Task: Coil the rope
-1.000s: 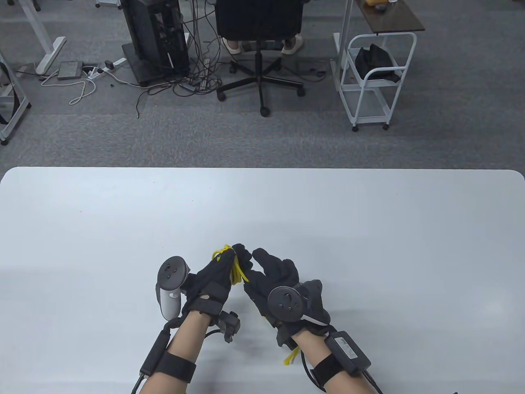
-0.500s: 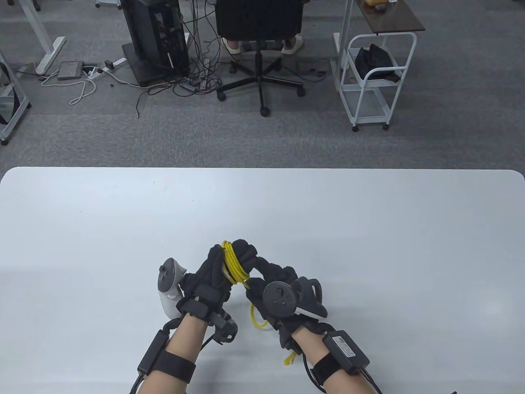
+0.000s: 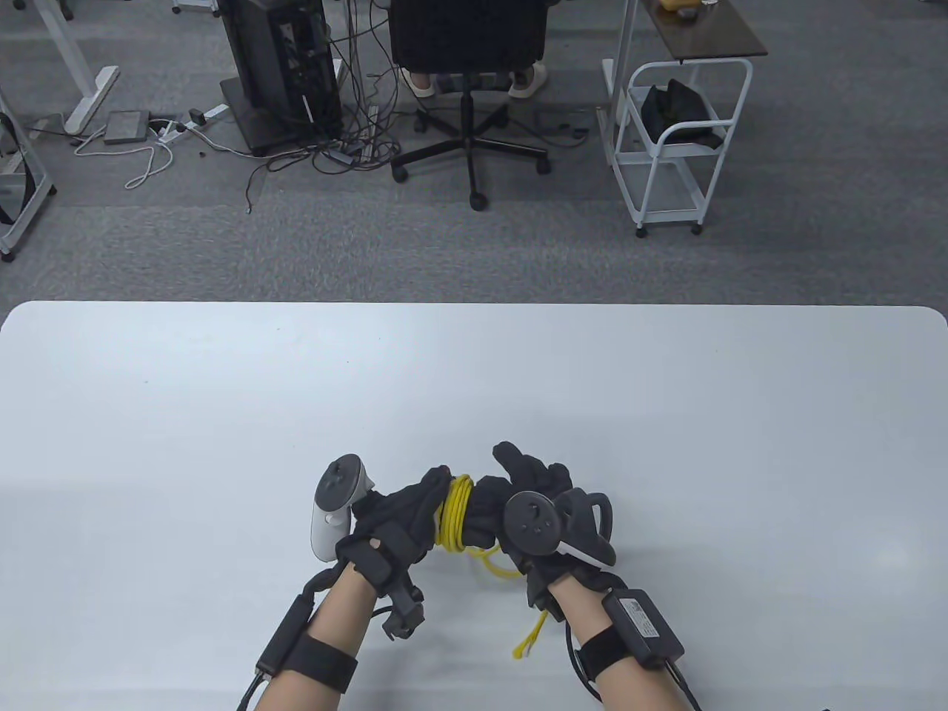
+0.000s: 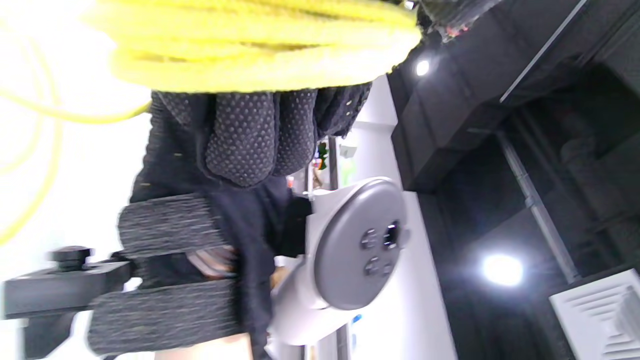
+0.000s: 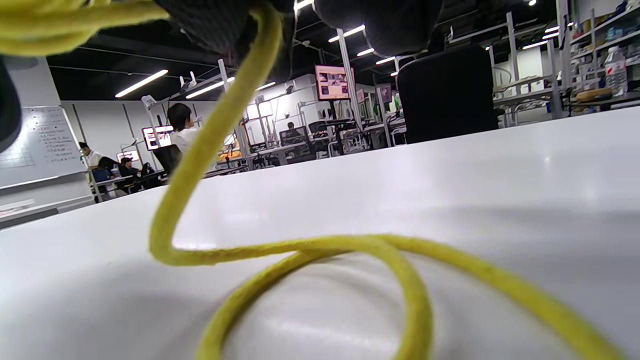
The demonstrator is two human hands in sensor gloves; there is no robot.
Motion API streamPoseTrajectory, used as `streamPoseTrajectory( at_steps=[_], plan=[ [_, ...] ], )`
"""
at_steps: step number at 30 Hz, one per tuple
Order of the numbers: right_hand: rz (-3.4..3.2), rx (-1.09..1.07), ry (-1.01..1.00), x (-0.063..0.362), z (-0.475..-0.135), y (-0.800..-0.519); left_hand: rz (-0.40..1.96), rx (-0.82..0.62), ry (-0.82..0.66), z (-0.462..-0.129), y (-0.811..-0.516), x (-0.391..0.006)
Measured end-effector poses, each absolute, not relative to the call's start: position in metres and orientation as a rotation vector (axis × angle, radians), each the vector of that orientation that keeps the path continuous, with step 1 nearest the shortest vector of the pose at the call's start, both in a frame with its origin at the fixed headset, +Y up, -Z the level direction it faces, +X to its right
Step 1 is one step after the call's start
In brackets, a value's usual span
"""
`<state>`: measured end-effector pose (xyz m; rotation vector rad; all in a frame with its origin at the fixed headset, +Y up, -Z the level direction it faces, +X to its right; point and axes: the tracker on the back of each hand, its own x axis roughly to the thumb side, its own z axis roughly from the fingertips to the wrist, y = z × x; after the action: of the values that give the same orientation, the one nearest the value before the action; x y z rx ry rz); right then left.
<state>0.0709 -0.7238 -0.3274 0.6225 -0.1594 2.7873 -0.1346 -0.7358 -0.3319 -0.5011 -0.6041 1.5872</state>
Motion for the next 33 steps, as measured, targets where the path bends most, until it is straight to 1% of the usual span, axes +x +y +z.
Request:
streamPoseTrajectory(
  at_steps=[9, 16, 22, 28, 33],
  plan=[
    [2.681, 0.530, -0.303, 0.086, -0.328, -0.713, 1.410, -0.592, -0.588, -0.331, -0.738, -0.130],
    [2.551, 0.537, -0.343, 0.084, -0.325, -0.707, 1.279, -0.608, -0.498, -0.331, -0.741, -0.132],
    [2.477, 0.641, -0.335, 0.068, -0.317, -0.706, 1.278, -0.524, -0.390, -0.332, -0.743, -0.142],
    [2.453, 0.749, -0.317, 0.052, -0.309, -0.707, 1.375, -0.411, -0.268, -0.333, -0.744, -0.156],
    [2.488, 0.821, -0.283, 0.042, -0.305, -0.711, 1.406, -0.355, -0.217, -0.334, -0.743, -0.163]
  ],
)
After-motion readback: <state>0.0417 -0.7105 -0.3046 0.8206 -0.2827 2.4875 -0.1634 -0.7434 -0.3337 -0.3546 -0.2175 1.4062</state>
